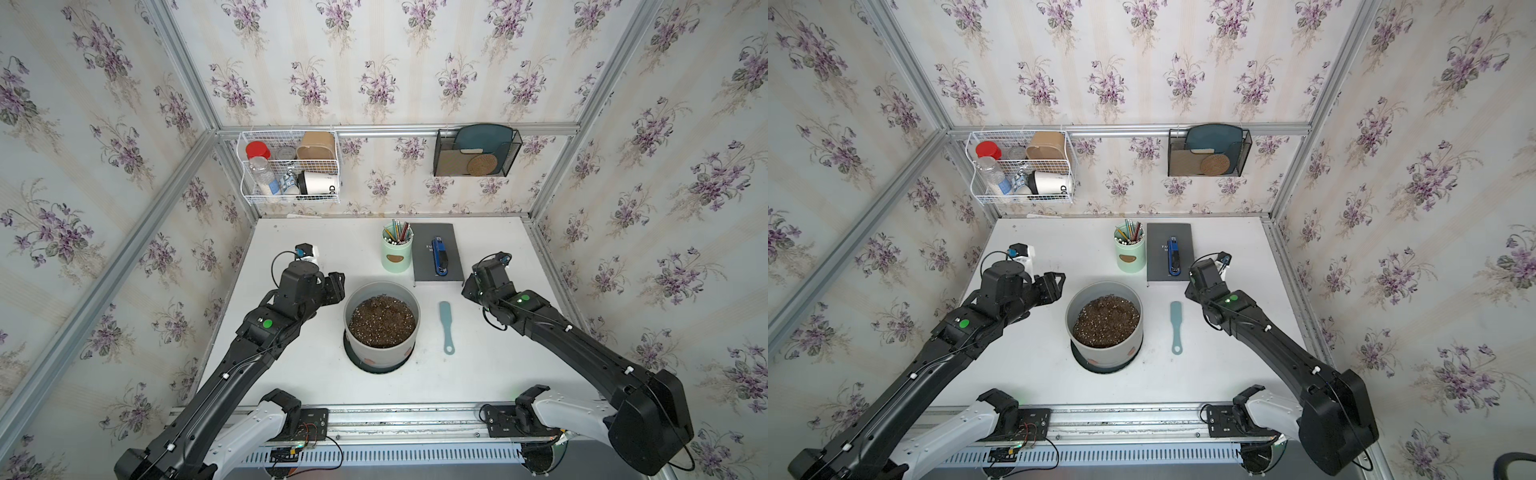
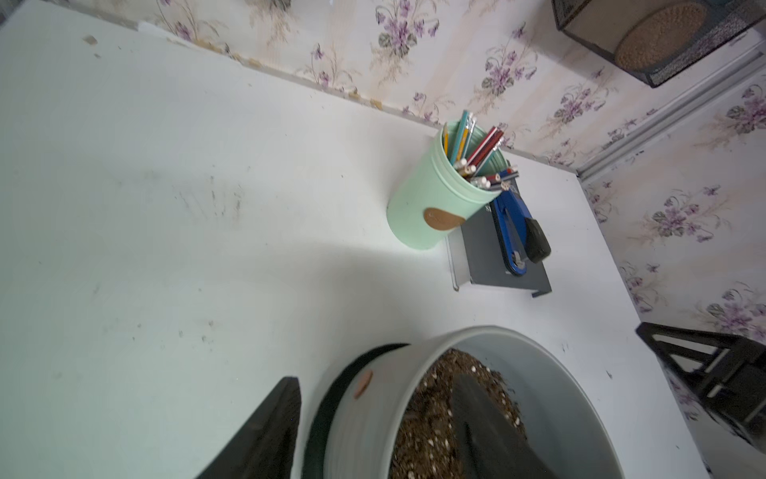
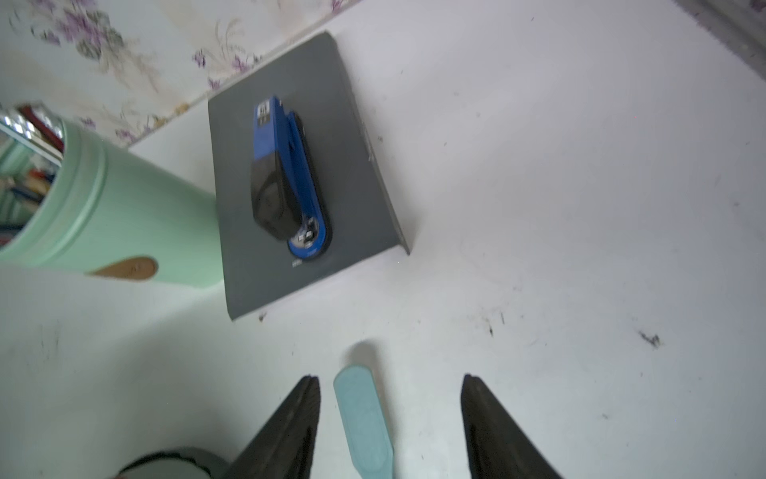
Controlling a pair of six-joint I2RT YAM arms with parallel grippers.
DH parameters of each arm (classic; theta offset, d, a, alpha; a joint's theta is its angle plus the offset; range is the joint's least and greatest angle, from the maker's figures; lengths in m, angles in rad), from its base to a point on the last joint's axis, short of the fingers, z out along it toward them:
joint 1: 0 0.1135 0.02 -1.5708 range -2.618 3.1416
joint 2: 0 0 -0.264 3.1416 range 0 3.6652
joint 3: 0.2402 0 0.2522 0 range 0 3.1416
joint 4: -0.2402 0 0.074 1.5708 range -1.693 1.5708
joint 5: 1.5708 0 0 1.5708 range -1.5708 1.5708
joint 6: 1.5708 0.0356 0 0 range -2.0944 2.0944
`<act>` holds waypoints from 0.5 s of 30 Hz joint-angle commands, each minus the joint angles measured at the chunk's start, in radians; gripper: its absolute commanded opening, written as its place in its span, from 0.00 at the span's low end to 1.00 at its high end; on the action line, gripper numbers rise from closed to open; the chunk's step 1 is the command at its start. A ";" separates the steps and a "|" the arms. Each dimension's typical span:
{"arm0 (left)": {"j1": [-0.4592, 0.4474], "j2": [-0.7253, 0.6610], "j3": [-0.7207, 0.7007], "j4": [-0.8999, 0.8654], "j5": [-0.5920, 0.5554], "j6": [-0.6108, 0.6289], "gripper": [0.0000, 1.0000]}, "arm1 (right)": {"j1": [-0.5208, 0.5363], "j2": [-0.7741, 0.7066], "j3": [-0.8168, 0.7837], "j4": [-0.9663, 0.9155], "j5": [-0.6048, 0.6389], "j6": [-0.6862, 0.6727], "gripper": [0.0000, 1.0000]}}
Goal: Scrub the dried mud off the ceramic pot
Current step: Pick up the brush from the center of the board.
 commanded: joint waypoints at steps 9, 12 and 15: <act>-0.064 -0.039 0.020 -0.156 0.006 -0.056 0.56 | 0.183 0.075 -0.146 0.009 -0.059 0.143 0.63; -0.064 -0.043 0.018 -0.118 0.053 -0.076 0.50 | 0.183 0.134 -0.138 0.062 -0.106 0.093 0.65; -0.064 -0.046 0.020 -0.084 0.086 -0.083 0.49 | 0.184 0.209 -0.108 0.059 -0.133 0.052 0.63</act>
